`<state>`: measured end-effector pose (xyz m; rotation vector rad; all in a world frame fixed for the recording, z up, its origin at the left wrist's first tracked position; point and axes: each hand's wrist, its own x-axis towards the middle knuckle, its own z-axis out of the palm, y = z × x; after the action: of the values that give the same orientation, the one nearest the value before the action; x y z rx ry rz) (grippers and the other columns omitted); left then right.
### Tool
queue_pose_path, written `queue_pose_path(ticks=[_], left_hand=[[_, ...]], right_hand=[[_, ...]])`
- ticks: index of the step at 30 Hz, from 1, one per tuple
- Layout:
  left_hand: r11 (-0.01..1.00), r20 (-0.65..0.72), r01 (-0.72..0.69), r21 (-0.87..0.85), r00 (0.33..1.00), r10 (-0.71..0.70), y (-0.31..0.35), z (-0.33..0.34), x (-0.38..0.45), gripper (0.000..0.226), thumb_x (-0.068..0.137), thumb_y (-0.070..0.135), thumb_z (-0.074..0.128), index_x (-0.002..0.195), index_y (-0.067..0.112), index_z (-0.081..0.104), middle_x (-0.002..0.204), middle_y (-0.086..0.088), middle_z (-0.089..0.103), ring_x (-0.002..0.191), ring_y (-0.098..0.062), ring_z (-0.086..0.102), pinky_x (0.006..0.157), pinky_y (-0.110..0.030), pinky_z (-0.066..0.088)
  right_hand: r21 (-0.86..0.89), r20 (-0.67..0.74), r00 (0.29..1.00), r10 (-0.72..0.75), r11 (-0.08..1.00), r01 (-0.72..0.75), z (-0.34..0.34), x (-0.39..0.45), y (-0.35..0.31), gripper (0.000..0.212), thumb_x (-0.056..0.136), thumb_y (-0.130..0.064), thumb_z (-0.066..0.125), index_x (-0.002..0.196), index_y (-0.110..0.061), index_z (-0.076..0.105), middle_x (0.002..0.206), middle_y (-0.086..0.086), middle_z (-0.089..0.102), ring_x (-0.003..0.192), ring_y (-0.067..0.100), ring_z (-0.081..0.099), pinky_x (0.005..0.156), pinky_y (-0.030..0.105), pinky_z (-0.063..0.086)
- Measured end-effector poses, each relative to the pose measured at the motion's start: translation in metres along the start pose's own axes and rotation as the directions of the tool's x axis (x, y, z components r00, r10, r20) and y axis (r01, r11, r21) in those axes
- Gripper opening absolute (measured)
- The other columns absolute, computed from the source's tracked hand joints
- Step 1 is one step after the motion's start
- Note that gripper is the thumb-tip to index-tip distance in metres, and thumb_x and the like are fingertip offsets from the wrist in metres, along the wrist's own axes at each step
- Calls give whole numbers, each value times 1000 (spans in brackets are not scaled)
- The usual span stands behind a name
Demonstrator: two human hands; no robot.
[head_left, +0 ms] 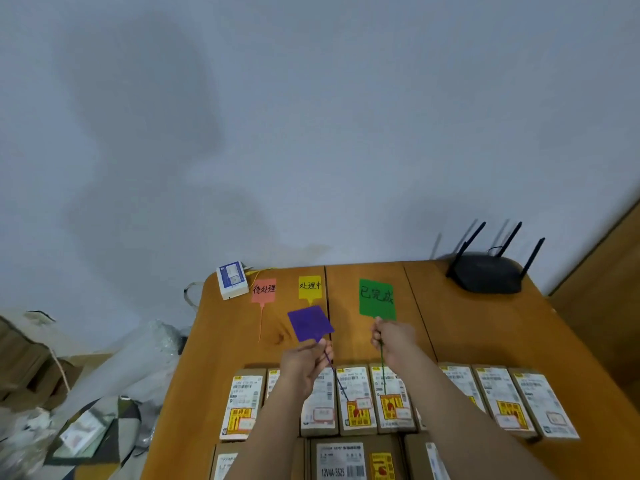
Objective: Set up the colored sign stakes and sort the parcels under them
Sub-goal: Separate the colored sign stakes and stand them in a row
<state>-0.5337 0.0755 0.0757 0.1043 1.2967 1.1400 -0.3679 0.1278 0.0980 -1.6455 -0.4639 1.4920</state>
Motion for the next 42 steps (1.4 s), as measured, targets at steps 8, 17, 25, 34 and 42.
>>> queue_pose_path(ticks=[8, 17, 25, 34, 42], left_hand=[[996, -73, -51, 72, 996, 56, -28, 88, 7, 20, 90, -5, 63, 109, -9, 59, 74, -16, 60, 49, -17, 65, 46, -24, 57], [990, -169, 2, 143, 985, 22, -49, 164, 57, 9, 84, 0, 72, 91, -2, 66, 81, -15, 63, 66, -22, 60, 62, -31, 56], [984, -195, 17, 178, 981, 19, -34, 169, 128, 14, 86, 3, 70, 99, -4, 68, 84, -15, 63, 73, -23, 60, 87, -40, 57], [980, -259, 35, 195, 966, 17, -2, 127, 211, 16, 87, 0, 68, 103, -3, 66, 79, -12, 61, 71, -21, 58, 72, -31, 56], [992, -240, 64, 108, 970, -37, 5, 108, 248, 19, 90, -1, 63, 108, -7, 64, 78, -11, 61, 69, -18, 56, 72, -29, 52]], right_hand=[[41, 49, 997, 67, 997, -69, -58, 41, -37, 10, 90, 6, 61, 99, 0, 61, 76, 11, 56, 58, 15, 50, 46, 24, 52], [-6, 50, 995, 88, 996, -88, -100, 125, -65, 14, 84, 10, 67, 94, 2, 62, 91, 17, 66, 75, 22, 66, 66, 29, 58], [-128, -3, 985, 174, 977, -173, -63, 198, -49, 16, 84, 4, 70, 94, -6, 63, 90, 12, 65, 68, 17, 60, 63, 31, 57], [-304, 31, 986, 164, 941, -147, 9, 277, -22, 12, 84, 7, 70, 82, -3, 63, 81, 14, 63, 67, 22, 62, 74, 36, 60], [-432, -22, 978, 207, 880, -196, 44, 331, -1, 17, 83, 5, 72, 99, 8, 66, 83, 15, 63, 66, 23, 62, 70, 37, 60]])
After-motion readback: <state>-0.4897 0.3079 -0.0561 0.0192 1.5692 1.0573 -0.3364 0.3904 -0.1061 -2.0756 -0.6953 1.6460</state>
